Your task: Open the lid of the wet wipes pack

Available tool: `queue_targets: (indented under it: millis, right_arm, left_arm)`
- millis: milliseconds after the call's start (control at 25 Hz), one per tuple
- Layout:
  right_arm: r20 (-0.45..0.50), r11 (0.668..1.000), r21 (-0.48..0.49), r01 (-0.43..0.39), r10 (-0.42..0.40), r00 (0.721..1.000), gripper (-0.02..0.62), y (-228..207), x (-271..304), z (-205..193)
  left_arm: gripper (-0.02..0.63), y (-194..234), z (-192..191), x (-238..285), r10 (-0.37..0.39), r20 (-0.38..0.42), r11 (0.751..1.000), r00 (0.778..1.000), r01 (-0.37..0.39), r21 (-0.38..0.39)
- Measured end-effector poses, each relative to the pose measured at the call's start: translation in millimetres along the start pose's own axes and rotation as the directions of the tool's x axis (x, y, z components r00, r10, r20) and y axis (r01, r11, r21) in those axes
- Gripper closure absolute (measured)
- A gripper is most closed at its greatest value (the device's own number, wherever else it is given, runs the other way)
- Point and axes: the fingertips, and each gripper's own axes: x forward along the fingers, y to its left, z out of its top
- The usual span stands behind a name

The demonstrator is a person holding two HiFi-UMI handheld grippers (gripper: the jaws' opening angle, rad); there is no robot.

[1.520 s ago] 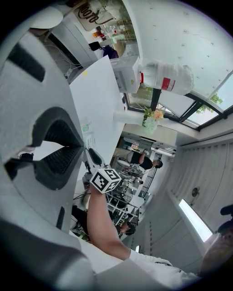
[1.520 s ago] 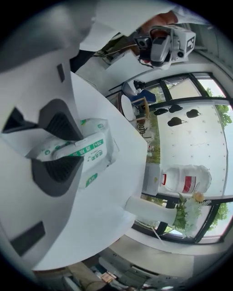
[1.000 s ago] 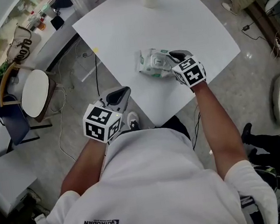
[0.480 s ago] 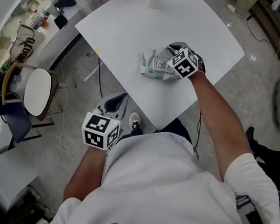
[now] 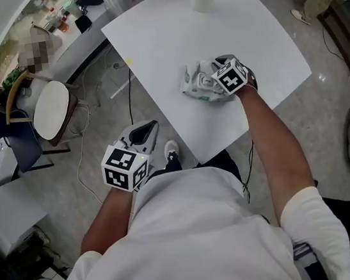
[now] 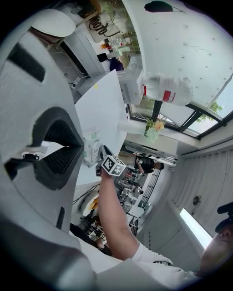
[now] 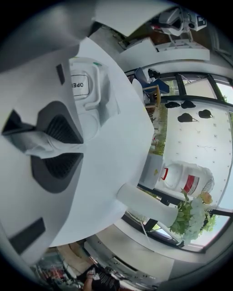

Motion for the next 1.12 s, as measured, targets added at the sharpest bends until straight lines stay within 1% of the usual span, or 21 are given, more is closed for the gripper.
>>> queue_targets:
  millis: [160,320,400,560,720,800,960,1120]
  right_arm:
    - [0.014,1.000,0.008,0.022,-0.022,1.000,0.512,0,-11,5]
    - [0.071,0.998,0.034,0.060,-0.062,0.996,0.512,0,-41,15]
    - [0.112,0.995,0.067,0.073,-0.080,0.991,0.512,5,-63,19]
    - [0.197,0.980,0.183,0.082,-0.119,0.973,0.514,23,-114,21]
    - [0.276,0.949,0.308,0.072,-0.161,0.948,0.525,42,-168,23]
    - [0.316,0.932,0.358,0.057,-0.178,0.932,0.541,53,-193,25]
    - [0.381,0.884,0.467,0.008,-0.209,0.901,0.560,73,-234,24]
    - [0.428,0.849,0.528,-0.025,-0.240,0.871,0.578,88,-263,21]
  left_arm:
    - [0.601,-1,-1,-2,-0.012,0.003,1.000,1.000,0.012,0.010]
    - [0.601,-6,8,2,-0.041,0.023,0.999,0.999,0.040,0.032]
    - [0.601,-11,16,3,-0.058,0.038,0.997,0.998,0.056,0.049]
    - [0.601,-20,33,7,-0.099,0.069,0.991,0.993,0.092,0.097]
    - [0.601,-31,49,12,-0.142,0.090,0.981,0.986,0.128,0.148]
    - [0.601,-37,56,13,-0.164,0.099,0.974,0.982,0.145,0.174]
    - [0.601,-48,66,12,-0.208,0.117,0.961,0.971,0.181,0.207]
    - [0.601,-59,72,8,-0.236,0.131,0.953,0.963,0.203,0.224]
